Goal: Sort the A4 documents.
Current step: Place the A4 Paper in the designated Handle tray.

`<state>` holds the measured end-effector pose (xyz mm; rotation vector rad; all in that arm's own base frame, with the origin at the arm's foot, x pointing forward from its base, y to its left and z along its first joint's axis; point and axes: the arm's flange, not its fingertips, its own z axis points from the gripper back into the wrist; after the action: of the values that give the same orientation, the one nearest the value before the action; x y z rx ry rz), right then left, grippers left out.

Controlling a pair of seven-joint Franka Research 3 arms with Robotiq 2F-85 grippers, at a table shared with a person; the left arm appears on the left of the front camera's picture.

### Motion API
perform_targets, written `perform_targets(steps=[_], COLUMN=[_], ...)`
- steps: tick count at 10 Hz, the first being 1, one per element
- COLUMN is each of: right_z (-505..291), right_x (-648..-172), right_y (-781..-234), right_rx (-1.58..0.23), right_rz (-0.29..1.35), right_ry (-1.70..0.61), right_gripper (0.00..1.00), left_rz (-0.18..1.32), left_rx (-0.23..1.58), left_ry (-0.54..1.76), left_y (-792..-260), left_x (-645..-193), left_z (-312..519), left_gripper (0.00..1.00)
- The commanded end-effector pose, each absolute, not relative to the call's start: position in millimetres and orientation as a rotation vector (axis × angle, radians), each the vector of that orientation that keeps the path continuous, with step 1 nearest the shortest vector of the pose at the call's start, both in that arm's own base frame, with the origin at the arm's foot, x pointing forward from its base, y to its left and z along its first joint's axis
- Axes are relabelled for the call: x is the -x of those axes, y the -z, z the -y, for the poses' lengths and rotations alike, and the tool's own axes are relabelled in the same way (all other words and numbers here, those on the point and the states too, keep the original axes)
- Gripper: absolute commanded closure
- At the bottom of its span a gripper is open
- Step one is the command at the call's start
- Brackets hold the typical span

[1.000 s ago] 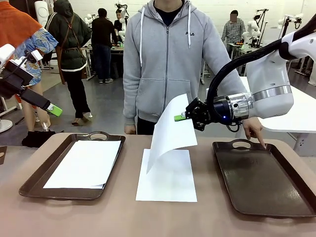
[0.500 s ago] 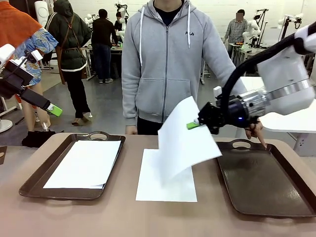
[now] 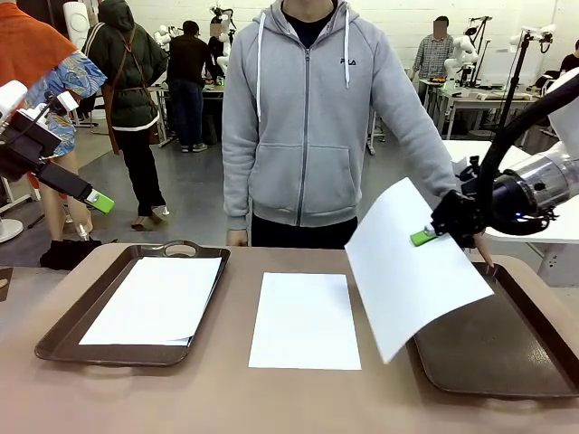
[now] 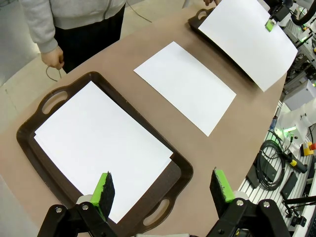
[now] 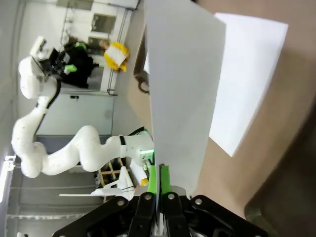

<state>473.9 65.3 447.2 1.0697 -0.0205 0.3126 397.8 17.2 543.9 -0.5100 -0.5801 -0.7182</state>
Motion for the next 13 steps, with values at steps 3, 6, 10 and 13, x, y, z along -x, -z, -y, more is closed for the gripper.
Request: perform_targets(steps=[3,6,10,13], right_z=[-27,13,38,57], right_x=[-502,-530,-543,-540], right_y=[-421,-396,-359,-347], right_rx=[-1.036,-1.054,-1.071,-1.078], right_rz=[-0.030,-0.058,-0.105,-0.138], right_ry=[-0.228,-0.110,-0.053,-0.066], right_gripper=[0.99,0.99,0.99,0.99], left_rz=[0.590,0.590,0.590,0.590], left_rx=[0.526,0.526,0.526,0.526], left_ry=[0.727,0.727,0.727,0.727], left_y=[-544,-544,-544,-544], left_x=[-397,-397,-397,-397], left_z=[-18,-18,-18,-18], left_gripper=[0.00,0.00,0.00,0.00])
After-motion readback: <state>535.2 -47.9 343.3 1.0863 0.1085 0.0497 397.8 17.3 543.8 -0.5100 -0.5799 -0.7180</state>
